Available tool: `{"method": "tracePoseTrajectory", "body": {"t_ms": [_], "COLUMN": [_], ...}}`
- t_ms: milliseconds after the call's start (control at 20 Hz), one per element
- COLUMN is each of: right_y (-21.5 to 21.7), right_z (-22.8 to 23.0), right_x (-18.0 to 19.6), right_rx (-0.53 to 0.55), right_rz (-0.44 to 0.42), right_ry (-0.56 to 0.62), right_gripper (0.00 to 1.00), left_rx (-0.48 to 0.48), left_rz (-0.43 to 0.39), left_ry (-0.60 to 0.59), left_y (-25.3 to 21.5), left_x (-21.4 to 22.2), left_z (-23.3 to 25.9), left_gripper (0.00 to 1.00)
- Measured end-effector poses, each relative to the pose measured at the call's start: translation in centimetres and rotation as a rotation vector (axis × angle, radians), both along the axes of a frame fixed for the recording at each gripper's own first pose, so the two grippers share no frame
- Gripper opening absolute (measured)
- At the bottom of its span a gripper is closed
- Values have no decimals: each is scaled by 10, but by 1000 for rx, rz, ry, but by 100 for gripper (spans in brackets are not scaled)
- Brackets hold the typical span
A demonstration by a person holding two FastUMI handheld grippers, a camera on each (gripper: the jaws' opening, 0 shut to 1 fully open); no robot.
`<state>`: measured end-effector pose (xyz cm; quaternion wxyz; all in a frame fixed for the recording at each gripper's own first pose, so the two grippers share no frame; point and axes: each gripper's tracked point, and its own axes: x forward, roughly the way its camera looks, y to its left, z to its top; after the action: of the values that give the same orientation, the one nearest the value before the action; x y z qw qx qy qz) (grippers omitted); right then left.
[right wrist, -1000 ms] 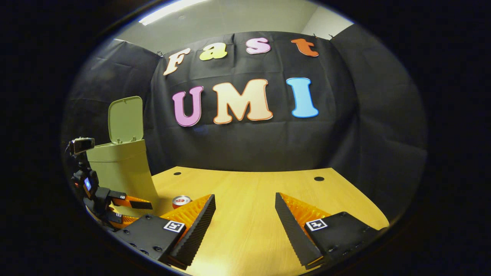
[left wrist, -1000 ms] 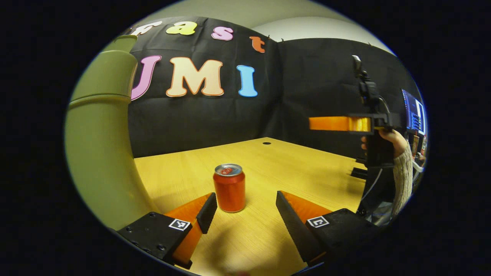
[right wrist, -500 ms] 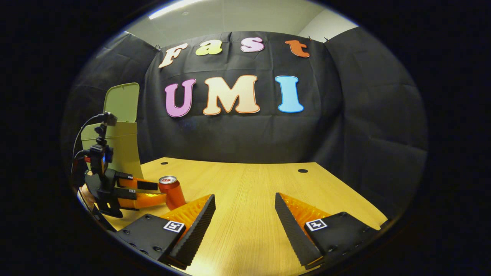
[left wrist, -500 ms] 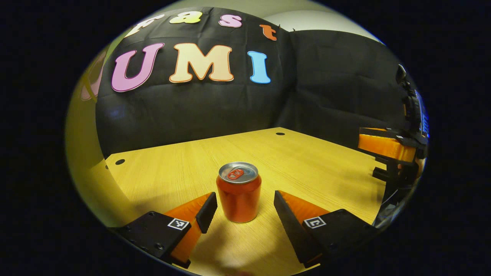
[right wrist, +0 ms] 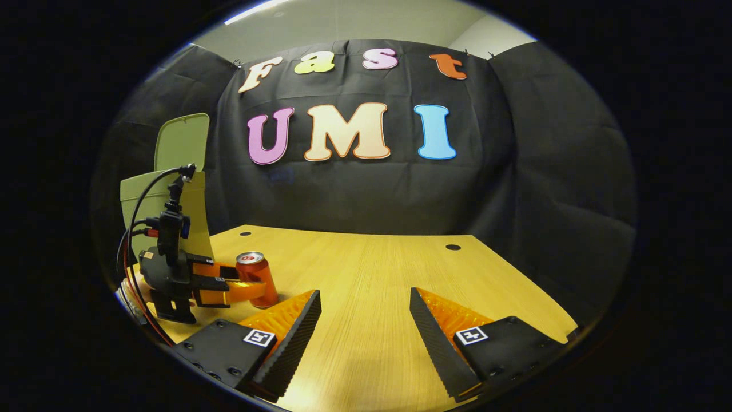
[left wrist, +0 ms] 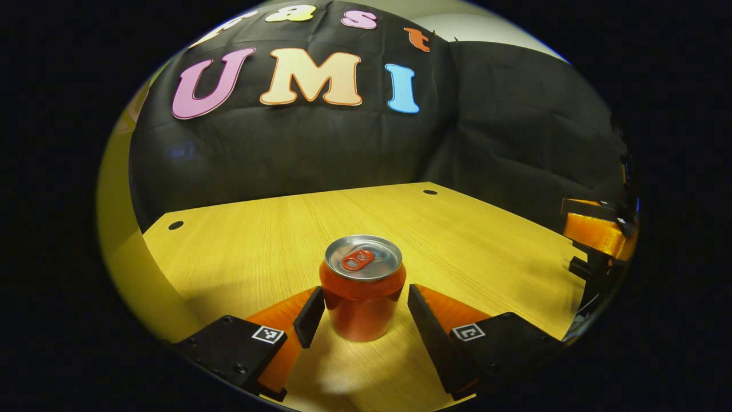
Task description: Press the lid of the desktop garbage bin to open it, pick up the crumpled paper on the desktop and throw it into the bin, then pick up the pop can on the desktop and drop it into the bin, and finally close the garbage bin lid.
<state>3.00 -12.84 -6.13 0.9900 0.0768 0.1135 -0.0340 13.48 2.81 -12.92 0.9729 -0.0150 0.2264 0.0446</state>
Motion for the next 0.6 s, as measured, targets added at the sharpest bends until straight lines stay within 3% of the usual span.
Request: {"method": "tracePoseTrajectory", "body": {"t_ms": [150,350,600], "right_y": [-2,-8,-9], "right_z": [0,6,14], "right_x": [-2,-6,-14], "right_rx": [6,2,33], "right_rz": [-4,-29,-51], "right_ry": [0,-12,-37], "right_gripper": [98,98,98], "left_rx": [-11,-8,22], "left_rz": [7,-12,-68], "left_ry": [-3,-9,-80], "left_y": [0,-8,-25], "left_x": [3,1,-3], "left_z": [0,16,81], "left_gripper": [79,78,77]}}
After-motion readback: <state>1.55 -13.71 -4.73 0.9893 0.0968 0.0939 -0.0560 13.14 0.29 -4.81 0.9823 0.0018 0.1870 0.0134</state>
